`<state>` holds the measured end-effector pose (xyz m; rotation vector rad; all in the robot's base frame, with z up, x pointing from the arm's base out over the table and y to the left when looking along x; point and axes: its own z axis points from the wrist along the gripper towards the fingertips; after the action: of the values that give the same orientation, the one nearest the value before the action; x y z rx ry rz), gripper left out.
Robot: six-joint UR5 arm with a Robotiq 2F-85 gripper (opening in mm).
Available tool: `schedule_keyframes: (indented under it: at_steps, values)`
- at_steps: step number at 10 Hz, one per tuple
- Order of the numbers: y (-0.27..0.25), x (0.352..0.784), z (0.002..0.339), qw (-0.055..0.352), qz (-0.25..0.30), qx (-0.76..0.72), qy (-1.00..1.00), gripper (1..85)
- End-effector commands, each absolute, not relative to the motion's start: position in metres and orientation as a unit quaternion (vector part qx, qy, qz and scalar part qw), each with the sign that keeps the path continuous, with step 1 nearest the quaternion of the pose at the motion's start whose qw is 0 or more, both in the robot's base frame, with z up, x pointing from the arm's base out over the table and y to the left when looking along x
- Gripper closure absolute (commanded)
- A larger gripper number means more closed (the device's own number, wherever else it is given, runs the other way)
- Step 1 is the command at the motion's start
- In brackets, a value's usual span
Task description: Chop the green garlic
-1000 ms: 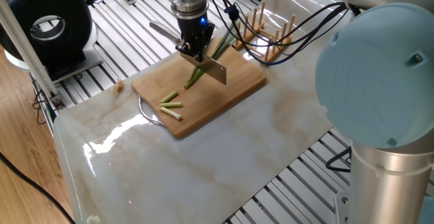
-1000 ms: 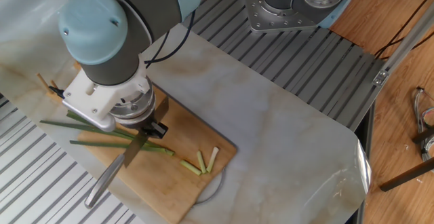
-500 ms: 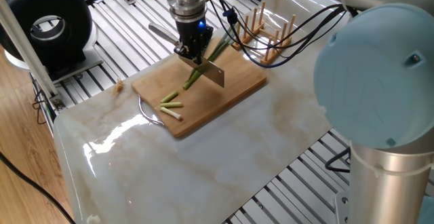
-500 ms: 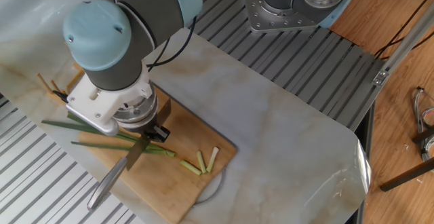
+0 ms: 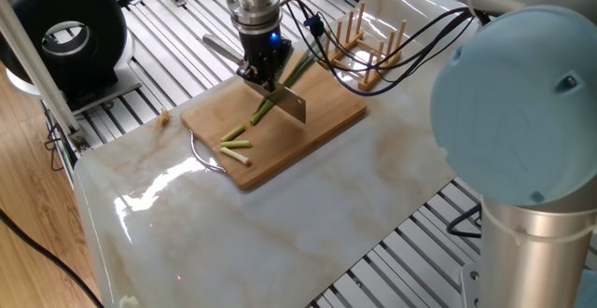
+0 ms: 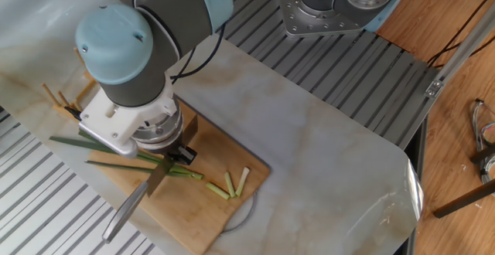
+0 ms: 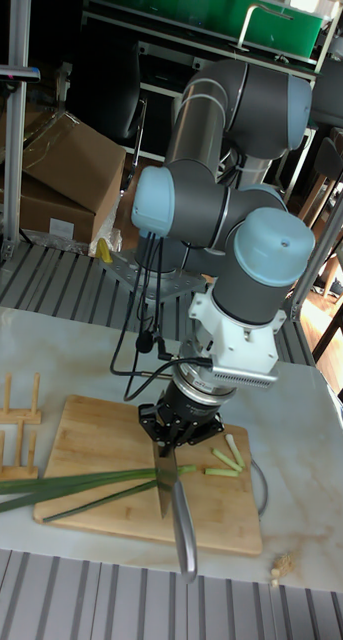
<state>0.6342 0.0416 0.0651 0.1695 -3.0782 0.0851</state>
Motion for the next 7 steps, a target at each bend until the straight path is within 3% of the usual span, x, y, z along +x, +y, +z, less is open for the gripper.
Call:
schedule_keyframes:
  at_steps: [1,7]
  values:
    - [0.054,0.634,0.066,0.030,0.013,0.047,-0.998,84.3]
    - [0.068,0.634,0.065,0.028,0.006,0.037,-0.999,84.3]
